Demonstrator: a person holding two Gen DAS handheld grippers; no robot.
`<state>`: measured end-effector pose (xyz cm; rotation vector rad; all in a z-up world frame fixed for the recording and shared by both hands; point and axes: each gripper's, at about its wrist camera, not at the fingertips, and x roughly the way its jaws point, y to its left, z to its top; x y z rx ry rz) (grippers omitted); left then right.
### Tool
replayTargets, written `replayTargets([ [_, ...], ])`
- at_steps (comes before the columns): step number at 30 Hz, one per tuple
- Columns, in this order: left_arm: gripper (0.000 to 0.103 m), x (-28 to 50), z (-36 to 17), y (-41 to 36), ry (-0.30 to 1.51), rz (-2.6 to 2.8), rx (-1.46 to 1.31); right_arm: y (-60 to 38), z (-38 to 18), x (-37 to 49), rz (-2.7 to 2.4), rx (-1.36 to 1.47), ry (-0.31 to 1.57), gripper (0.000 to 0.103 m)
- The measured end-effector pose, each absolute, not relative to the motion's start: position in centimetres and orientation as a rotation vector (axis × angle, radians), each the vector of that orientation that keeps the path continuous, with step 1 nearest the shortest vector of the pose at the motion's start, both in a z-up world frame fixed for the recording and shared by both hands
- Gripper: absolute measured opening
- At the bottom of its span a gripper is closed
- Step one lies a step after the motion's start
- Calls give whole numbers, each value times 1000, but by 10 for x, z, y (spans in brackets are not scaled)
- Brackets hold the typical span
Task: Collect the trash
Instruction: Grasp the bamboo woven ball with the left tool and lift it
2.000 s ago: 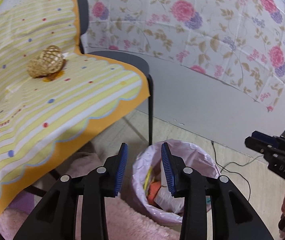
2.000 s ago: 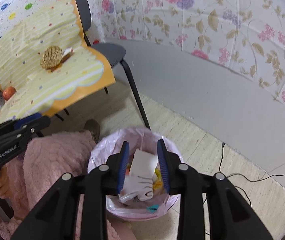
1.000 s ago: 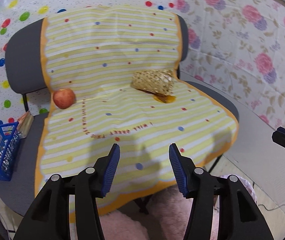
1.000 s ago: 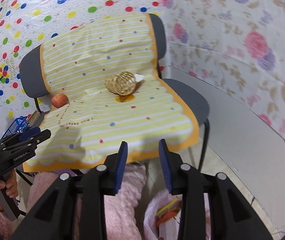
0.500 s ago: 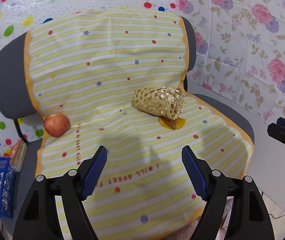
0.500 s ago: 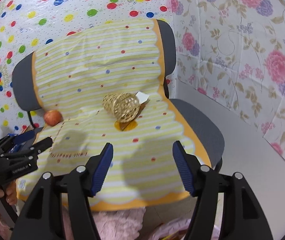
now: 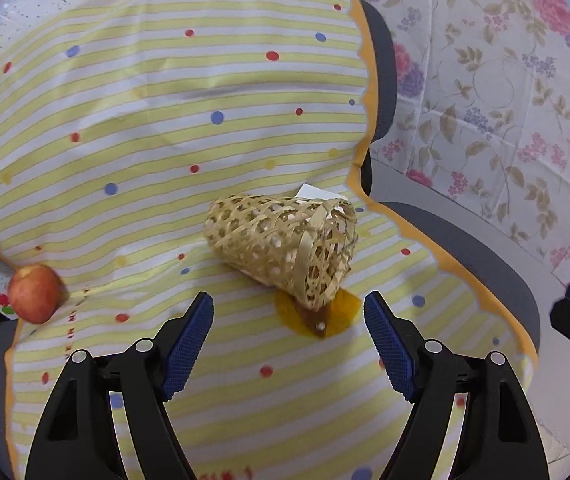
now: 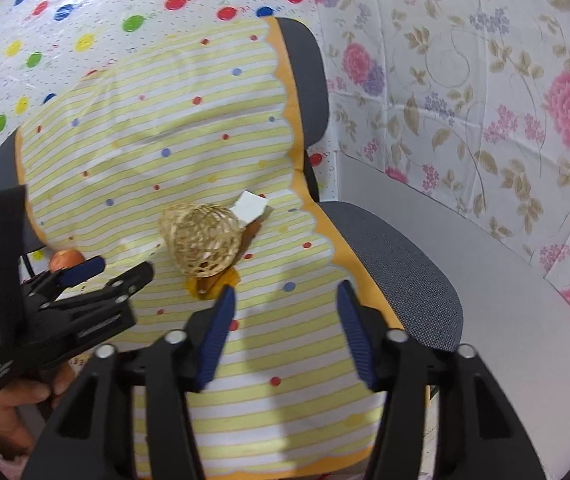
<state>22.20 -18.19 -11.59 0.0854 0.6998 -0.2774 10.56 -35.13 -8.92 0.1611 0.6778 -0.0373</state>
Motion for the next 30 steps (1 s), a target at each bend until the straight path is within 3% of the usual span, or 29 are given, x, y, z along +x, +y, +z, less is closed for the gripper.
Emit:
replayTargets([
  [8, 73, 279, -134, -191, 756, -195, 53, -362, -98, 119, -53, 164, 706, 39],
  [11, 55, 285, -132, -185, 767, -211, 51, -358, -101, 119, -43, 155, 721, 39],
  [13, 30, 285, -132, -180, 783, -207, 94, -355, -103, 120, -35, 150, 727, 39],
  [18, 7, 276, -139, -135, 839, -166, 41, -337, -110, 123, 11, 123, 762, 39],
  [23, 6, 245, -137, -79, 820, -144, -23, -311, -117, 132, 62, 96, 784, 39],
  [27, 6, 222, -135, -38, 809, -115, -77, -298, -122, 147, 79, 103, 785, 52],
  [30, 6, 211, -137, -19, 817, -104, -92, -292, -128, 163, 105, 145, 801, 52],
])
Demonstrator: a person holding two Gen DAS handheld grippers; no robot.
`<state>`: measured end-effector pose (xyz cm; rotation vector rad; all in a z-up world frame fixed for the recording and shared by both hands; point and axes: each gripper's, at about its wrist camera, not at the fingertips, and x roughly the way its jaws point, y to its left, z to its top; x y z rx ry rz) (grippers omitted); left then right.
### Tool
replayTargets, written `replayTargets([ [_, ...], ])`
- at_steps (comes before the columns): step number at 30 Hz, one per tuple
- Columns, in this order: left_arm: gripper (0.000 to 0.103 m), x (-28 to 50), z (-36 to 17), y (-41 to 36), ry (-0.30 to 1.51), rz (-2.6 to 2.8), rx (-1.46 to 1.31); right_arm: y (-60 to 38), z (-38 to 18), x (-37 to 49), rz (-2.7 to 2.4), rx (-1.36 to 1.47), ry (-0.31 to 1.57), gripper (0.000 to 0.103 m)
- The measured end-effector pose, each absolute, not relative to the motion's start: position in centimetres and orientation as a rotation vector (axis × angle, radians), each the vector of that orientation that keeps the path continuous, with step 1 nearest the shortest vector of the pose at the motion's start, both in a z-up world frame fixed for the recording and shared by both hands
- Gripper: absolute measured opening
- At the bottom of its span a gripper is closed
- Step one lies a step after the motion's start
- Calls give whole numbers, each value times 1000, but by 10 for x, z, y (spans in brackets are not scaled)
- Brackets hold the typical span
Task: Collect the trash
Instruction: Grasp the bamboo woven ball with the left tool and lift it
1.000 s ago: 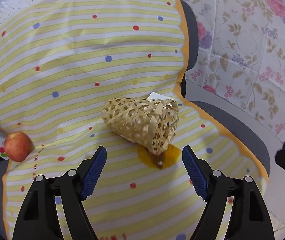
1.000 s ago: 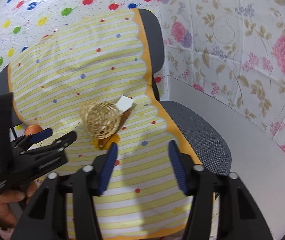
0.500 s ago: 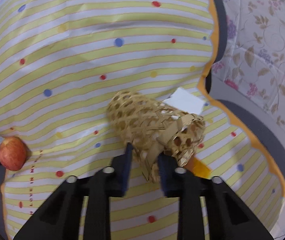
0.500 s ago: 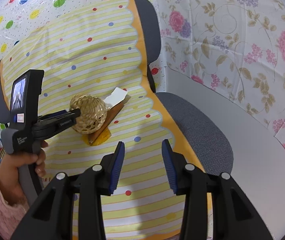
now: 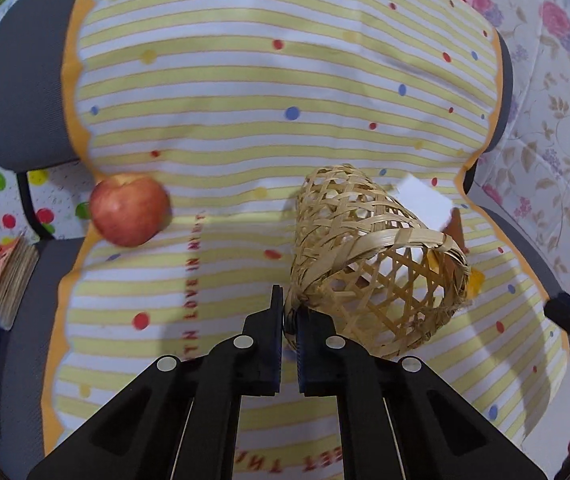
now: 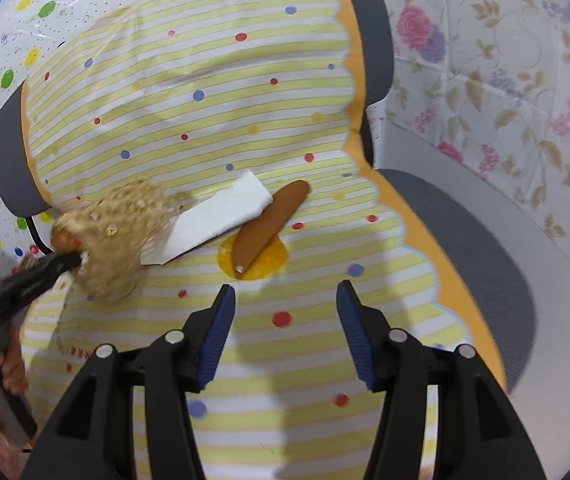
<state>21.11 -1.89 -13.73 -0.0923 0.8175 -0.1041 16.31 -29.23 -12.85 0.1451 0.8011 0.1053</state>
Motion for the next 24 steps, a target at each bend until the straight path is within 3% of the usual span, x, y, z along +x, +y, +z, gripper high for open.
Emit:
replayTargets([
  [2, 6, 207, -142, -7, 829, -110, -124, -285, -133, 175, 130, 165, 807, 52],
  [5, 6, 204, -145, 5, 819, -84, -142, -270, -139, 195, 169, 175, 818, 44],
  [17, 6, 192, -123, 54, 661, 31, -181, -200, -149, 243, 276, 140, 851, 44],
  [24, 6, 205, -152, 63, 734, 62, -145, -183, -174, 289, 256, 146, 922, 44],
])
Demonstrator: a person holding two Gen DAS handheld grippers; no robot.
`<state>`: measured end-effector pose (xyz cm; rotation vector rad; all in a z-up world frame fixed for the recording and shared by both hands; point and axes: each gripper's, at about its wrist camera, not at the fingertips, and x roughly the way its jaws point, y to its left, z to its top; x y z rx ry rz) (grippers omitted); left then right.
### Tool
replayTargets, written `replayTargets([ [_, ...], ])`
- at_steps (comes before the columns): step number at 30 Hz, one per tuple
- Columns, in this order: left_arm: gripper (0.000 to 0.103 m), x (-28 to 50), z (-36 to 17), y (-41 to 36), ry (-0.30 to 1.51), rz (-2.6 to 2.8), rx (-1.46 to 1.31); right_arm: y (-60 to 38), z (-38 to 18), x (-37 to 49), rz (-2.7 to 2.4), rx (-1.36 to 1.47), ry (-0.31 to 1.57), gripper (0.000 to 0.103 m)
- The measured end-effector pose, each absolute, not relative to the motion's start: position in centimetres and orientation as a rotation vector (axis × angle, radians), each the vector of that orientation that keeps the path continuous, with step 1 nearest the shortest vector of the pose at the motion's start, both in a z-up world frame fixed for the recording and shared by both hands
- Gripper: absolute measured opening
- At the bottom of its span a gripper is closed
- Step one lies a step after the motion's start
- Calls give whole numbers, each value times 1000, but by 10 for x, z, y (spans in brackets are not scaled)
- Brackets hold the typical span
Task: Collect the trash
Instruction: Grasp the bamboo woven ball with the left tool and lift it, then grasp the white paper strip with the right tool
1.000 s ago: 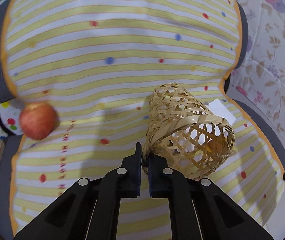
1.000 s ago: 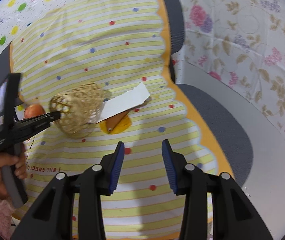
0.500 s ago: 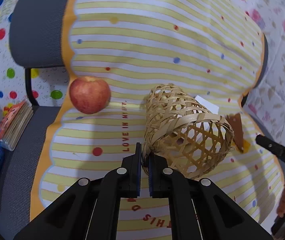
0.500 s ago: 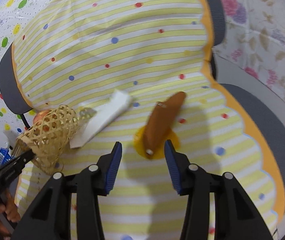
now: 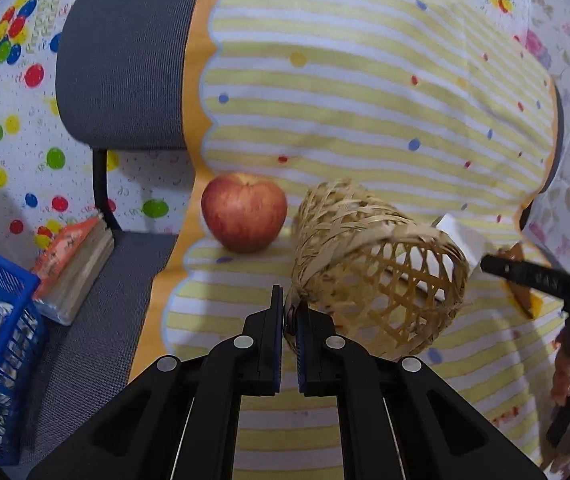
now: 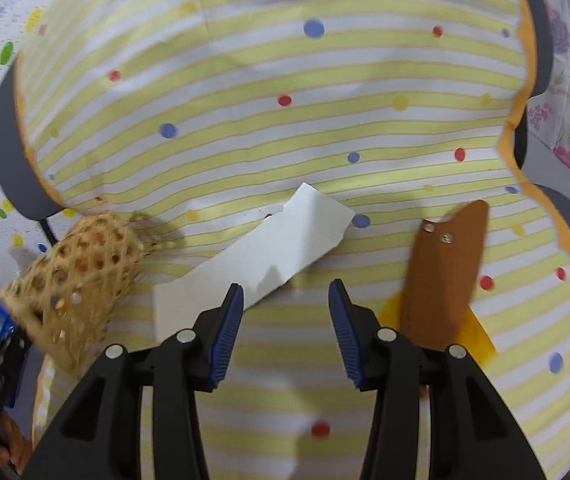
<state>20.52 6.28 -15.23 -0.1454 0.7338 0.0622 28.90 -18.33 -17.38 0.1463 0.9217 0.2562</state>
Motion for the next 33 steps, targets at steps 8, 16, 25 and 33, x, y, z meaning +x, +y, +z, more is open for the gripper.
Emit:
replayTargets([
  [8, 6, 212, -159, 65, 777, 56, -145, -181, -188, 329, 230, 201, 992, 47],
  [16, 6, 201, -148, 63, 772, 17, -177, -189, -154, 302, 338, 311, 900, 6],
  [25, 6, 151, -105, 51, 717, -67, -209, -203, -61, 187, 290, 125, 658, 2],
  [33, 6, 107, -89, 32, 697, -115, -189, -226, -47, 109, 254, 121, 623, 2],
])
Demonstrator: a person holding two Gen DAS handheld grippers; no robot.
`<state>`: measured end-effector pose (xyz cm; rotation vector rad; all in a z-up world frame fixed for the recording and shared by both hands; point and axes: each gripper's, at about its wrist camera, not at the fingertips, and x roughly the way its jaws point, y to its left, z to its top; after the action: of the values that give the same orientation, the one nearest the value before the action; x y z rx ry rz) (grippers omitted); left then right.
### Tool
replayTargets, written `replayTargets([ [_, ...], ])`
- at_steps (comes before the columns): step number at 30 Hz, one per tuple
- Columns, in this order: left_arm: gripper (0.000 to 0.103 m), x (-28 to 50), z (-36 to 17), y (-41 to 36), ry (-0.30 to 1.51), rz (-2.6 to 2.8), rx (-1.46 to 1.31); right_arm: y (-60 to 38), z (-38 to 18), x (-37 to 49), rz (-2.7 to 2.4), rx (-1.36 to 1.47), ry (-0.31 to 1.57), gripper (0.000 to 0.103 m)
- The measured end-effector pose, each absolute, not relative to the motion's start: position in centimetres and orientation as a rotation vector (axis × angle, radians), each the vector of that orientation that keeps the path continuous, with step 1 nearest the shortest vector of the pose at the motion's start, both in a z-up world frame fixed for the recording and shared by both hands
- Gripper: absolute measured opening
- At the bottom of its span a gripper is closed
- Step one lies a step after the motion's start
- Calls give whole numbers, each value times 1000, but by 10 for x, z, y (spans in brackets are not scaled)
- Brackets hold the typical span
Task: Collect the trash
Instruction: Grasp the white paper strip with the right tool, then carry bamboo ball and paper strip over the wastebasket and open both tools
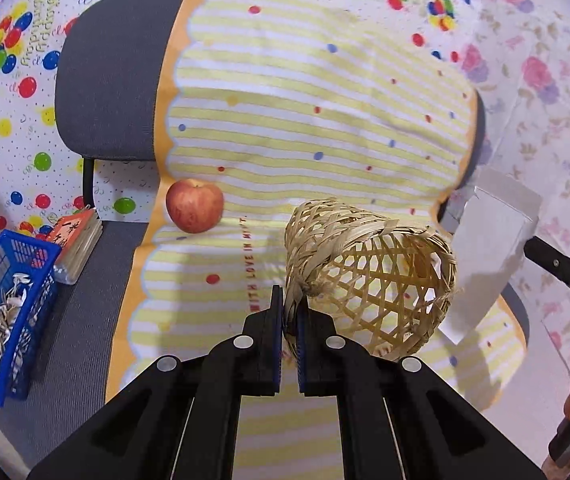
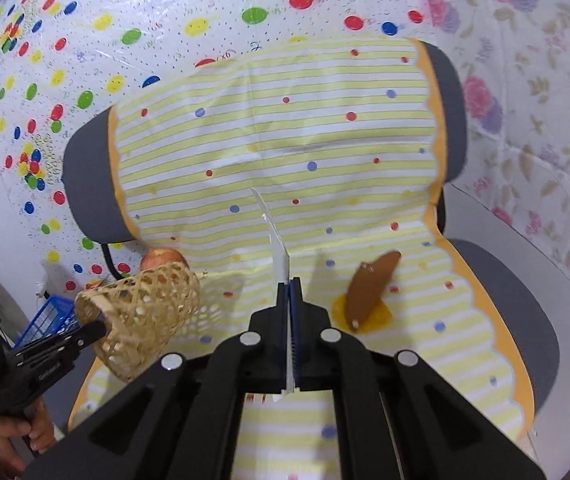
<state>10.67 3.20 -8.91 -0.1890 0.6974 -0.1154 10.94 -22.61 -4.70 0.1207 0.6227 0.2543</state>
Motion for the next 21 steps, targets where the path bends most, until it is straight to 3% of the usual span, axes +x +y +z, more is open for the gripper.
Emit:
replayTargets([
  [21, 6, 21, -87, -58, 682, -314, -48, -289, -59, -22, 116, 167, 610, 2],
])
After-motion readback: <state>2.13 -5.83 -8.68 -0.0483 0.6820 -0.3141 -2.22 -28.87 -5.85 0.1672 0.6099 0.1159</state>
